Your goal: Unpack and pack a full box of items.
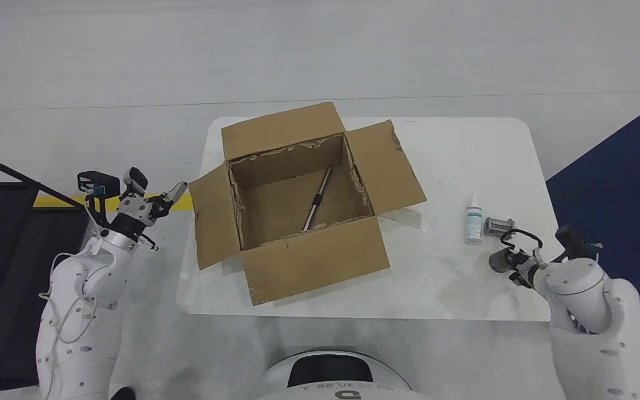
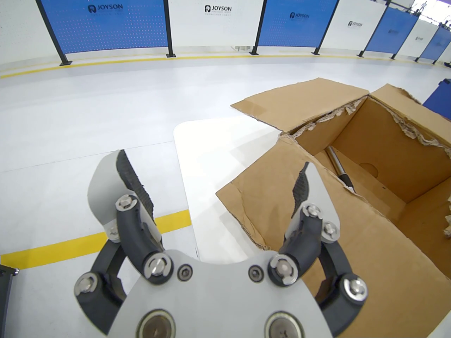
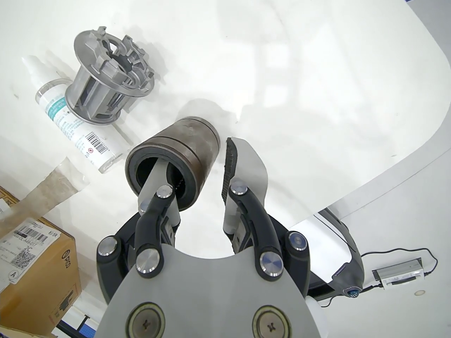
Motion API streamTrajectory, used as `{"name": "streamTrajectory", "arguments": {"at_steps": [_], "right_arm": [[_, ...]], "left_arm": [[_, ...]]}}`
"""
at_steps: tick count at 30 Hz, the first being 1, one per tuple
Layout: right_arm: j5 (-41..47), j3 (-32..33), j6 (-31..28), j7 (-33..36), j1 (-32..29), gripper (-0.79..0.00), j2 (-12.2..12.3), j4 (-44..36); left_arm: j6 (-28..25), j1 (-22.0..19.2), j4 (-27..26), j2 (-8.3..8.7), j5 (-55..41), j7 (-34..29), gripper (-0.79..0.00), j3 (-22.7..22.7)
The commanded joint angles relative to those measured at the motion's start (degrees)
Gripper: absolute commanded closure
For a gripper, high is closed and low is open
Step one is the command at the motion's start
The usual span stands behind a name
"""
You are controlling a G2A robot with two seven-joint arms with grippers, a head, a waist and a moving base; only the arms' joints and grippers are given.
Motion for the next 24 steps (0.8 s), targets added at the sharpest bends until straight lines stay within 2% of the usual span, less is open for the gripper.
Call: {"name": "streamTrajectory", "arguments": {"at_steps": [1,8,15,17,21,24], "right_arm": [[0.38,-0.04,-0.07,0.07,-0.16,0.0,0.18,-0.29],[5.18,3.77,1.32,-1.32,-3.76,0.0,0.56,-3.32],[17.64,12.89,1.51,-1.67,-11.56,0.0,-0.11,-15.73],[20.97,13.96,-0.06,-2.59,-12.96,0.0,-0.5,-19.65],[24.88,12.22,-3.37,-5.38,-14.09,0.0,-1.01,-25.85],[25.37,7.68,-6.58,-7.19,-11.32,0.0,-0.86,-25.85]], "left_arm": [[0.0,0.0,0.0,0.0,0.0,0.0,-0.785,0.0],[0.0,0.0,0.0,0.0,0.0,0.0,-0.785,0.0],[0.0,0.0,0.0,0.0,0.0,0.0,-0.785,0.0],[0.0,0.0,0.0,0.0,0.0,0.0,-0.785,0.0],[0.0,0.0,0.0,0.0,0.0,0.0,-0.785,0.0],[0.0,0.0,0.0,0.0,0.0,0.0,-0.785,0.0]]}}
